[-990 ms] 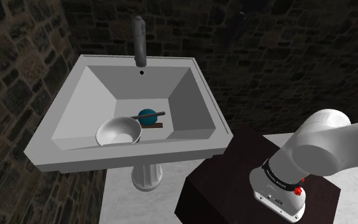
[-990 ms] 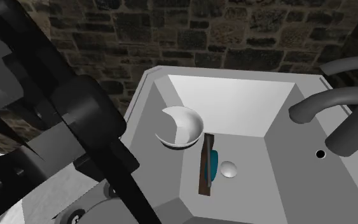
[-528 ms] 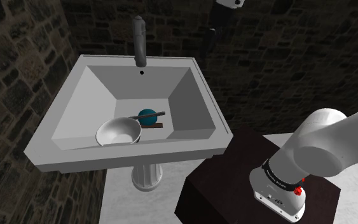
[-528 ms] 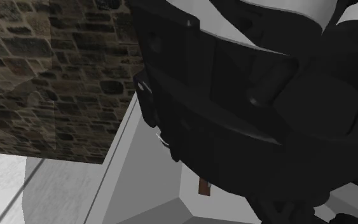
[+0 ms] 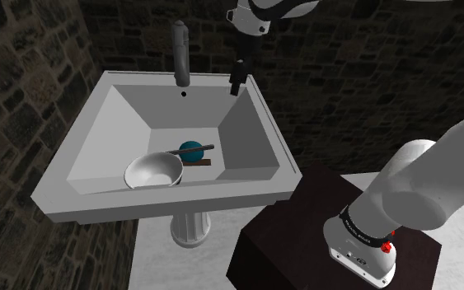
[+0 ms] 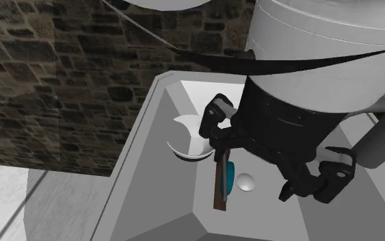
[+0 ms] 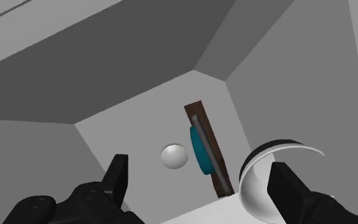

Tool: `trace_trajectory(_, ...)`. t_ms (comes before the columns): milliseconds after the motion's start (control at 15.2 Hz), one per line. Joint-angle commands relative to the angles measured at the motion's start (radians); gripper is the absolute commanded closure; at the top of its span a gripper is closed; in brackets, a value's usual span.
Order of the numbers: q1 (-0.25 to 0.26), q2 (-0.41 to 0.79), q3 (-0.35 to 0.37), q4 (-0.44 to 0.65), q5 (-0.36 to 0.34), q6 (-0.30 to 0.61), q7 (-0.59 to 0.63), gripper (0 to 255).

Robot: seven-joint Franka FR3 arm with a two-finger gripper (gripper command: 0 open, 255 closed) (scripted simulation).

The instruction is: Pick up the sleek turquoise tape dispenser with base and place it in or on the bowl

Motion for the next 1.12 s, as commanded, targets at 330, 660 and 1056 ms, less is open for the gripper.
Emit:
trace_trajectory(330,0.035,0.263,0.032,0.137,-0.020,0.052,-0.074,0)
trace_trajectory(660,0.062,0.447,0.056,0.257,-0.047,0.063,-0.115,0)
trace_trajectory(1056,0.103,0.669,0.081,0.425,-0.090,0.051,-0.159,0)
